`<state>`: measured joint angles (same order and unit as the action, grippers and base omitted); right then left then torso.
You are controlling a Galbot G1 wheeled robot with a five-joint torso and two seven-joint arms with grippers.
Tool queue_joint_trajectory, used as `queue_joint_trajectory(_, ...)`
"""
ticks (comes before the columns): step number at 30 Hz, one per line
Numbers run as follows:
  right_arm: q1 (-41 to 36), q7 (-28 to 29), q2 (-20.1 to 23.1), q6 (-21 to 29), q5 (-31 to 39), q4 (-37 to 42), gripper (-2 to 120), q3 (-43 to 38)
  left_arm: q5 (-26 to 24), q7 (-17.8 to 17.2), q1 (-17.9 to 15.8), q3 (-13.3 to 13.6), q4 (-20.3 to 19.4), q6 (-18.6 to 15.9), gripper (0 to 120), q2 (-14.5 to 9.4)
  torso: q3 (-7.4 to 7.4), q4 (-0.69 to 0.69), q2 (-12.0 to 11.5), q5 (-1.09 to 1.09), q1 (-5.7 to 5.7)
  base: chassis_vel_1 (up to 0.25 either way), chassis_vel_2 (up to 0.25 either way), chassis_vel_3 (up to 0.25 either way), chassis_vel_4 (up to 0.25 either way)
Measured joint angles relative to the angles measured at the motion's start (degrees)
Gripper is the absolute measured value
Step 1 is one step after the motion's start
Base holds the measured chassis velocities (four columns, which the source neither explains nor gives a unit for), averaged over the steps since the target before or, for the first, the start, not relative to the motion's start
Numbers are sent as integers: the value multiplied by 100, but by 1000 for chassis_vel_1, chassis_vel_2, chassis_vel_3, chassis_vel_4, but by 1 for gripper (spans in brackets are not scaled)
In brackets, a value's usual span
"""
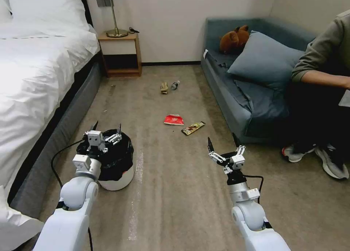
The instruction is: Pick up the trash bin, then pick up the garbage on the floor and place it into the trash bin.
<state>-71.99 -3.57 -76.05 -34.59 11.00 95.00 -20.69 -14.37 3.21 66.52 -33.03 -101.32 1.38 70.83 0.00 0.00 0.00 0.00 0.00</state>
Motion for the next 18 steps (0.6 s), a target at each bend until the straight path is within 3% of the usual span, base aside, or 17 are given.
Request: queue_joint_trajectory(18,0,0,0,0,0,0,100,0,0,0,0,0,0,0,100,0,0,0,0,0,0,0,0,0,0)
